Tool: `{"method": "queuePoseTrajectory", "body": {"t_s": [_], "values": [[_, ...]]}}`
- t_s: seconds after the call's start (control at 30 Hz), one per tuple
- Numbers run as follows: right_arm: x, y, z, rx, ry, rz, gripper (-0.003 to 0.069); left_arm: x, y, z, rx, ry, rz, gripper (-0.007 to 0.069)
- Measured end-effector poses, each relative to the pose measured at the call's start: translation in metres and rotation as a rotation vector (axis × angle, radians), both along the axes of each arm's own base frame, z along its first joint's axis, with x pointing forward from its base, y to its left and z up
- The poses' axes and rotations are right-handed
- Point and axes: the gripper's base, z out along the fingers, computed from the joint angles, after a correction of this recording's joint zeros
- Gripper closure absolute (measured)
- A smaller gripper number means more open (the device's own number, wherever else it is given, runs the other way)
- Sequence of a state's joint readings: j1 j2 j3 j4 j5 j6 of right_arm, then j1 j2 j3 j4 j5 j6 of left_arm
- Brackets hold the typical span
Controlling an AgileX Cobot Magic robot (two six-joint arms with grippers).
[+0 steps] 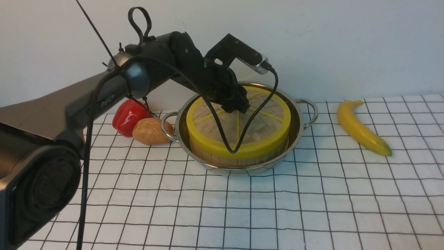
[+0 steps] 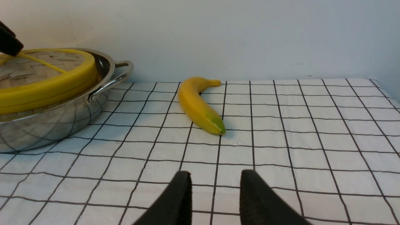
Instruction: Place the steamer in the pot on the white tablecloth, and put the lid on the steamer.
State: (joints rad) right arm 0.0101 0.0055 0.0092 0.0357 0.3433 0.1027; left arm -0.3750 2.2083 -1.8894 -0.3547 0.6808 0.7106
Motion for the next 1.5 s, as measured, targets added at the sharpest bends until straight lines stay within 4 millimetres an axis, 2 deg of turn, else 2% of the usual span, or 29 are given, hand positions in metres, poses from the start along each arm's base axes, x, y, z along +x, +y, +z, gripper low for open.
{"method": "queuePoseTrajectory", "body": {"t_s": [0.17, 0.27, 0.3, 0.37, 0.4, 0.5, 0.6, 0.63, 0.67, 0.7, 0.73, 0.77, 0.8, 0.83, 0.87, 0.9, 0.93, 1.1, 1.23, 1.37, 1.5], "values": [[0.0, 0.0, 0.0, 0.0, 0.0, 0.0, 0.0419, -0.002, 0.005, 0.016, 0.065, -0.072, -0.036, 0.0184], [0.0, 0.0, 0.0, 0.0, 0.0, 0.0, 0.0419, -0.01, 0.015, 0.056, 0.122, -0.184, -0.03, 0.0184], [0.0, 0.0, 0.0, 0.0, 0.0, 0.0, 0.0419, -0.015, 0.019, 0.075, 0.125, -0.227, -0.008, 0.0186], [0.0, 0.0, 0.0, 0.0, 0.0, 0.0, 0.0419, -0.021, 0.024, 0.094, 0.117, -0.263, 0.023, 0.0191], [0.0, 0.0, 0.0, 0.0, 0.0, 0.0, 0.0419, -0.029, 0.03, 0.117, 0.095, -0.3, 0.071, 0.0208], [0.0, 0.0, 0.0, 0.0, 0.0, 0.0, 0.0419, -0.045, 0.04, 0.152, 0.033, -0.337, 0.162, 0.0255], [0.0, 0.0, 0.0, 0.0, 0.0, 0.0, 0.0419, -0.059, 0.047, 0.173, -0.016, -0.327, 0.221, 0.0307], [0.0, 0.0, 0.0, 0.0, 0.0, 0.0, 0.0419, -0.074, 0.054, 0.189, -0.044, -0.302, 0.261, 0.0367], [0.0, 0.0, 0.0, 0.0, 0.0, 0.0, 0.0419, -0.078, 0.055, 0.192, -0.049, -0.297, 0.268, 0.0382], [0.0, 0.0, 0.0, 0.0, 0.0, 0.0, 0.0419, -0.093, 0.061, 0.207, -0.071, -0.277, 0.295, 0.0451], [0.0, 0.0, 0.0, 0.0, 0.0, 0.0, 0.0419, -0.095, 0.062, 0.208, -0.069, -0.269, 0.297, 0.0459], [0.0, 0.0, 0.0, 0.0, 0.0, 0.0, 0.0419, -0.107, 0.067, 0.218, -0.077, -0.256, 0.31, 0.0521], [0.0, 0.0, 0.0, 0.0, 0.0, 0.0, 0.0419, -0.111, 0.069, 0.222, -0.079, -0.255, 0.313, 0.0536], [0.0, 0.0, 0.0, 0.0, 0.0, 0.0, 0.0419, -0.122, 0.073, 0.23, -0.076, -0.239, 0.317, 0.0593], [0.0, 0.0, 0.0, 0.0, 0.0, 0.0, 0.0419, -0.125, 0.074, 0.232, -0.078, -0.24, 0.318, 0.0599], [0.0, 0.0, 0.0, 0.0, 0.0, 0.0, 0.0419, -0.138, 0.077, 0.239, -0.088, -0.213, 0.317, 0.0637], [0.0, 0.0, 0.0, 0.0, 0.0, 0.0, 0.0419, -0.139, 0.078, 0.24, -0.088, -0.212, 0.317, 0.0637], [0.0, 0.0, 0.0, 0.0, 0.0, 0.0, 0.0419, -0.186, 0.077, 0.258, -0.21, -0.023, 0.237, 0.0644], [0.0, 0.0, 0.0, 0.0, 0.0, 0.0, 0.0419, -0.21, 0.071, 0.274, -0.329, 0.008, 0.117, 0.062], [0.0, 0.0, 0.0, 0.0, 0.0, 0.0, 0.0419, -0.218, 0.071, 0.28, -0.339, -0.018, 0.062, 0.0597], [0.0, 0.0, 0.0, 0.0, 0.0, 0.0, 0.0419, -0.216, 0.07, 0.278, -0.316, -0.036, 0.03, 0.0592]]}}
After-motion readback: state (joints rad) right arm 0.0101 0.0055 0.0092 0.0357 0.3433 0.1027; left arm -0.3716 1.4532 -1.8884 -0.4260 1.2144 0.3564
